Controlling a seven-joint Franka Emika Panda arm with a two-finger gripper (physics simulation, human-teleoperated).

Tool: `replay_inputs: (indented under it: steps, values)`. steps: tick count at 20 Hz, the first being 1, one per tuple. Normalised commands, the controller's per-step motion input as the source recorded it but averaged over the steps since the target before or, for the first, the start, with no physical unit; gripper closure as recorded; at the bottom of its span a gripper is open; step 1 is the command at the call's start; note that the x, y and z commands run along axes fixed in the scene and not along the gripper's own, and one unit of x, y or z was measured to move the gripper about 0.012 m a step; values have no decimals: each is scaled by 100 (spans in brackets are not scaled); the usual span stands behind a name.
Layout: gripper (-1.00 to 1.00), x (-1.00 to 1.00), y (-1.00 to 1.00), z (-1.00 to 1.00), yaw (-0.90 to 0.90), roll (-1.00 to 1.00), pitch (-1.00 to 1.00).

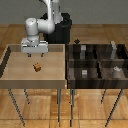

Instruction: Place the loaf of bread into the appropriate compartment.

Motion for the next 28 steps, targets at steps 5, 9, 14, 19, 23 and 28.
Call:
replay_inputs:
  steps: [5, 9, 14, 19, 23, 28]
  values:
    - [-100, 0, 0, -100, 0, 0, 0]
    - [-100, 0, 0, -100, 0, 0, 0]
    - [100, 0, 0, -40, 0, 0, 0]
    - [100, 0, 0, 0, 0, 0, 0]
    - [100, 0, 0, 75, 0, 0, 0]
    - [100, 0, 0, 100, 0, 0, 0]
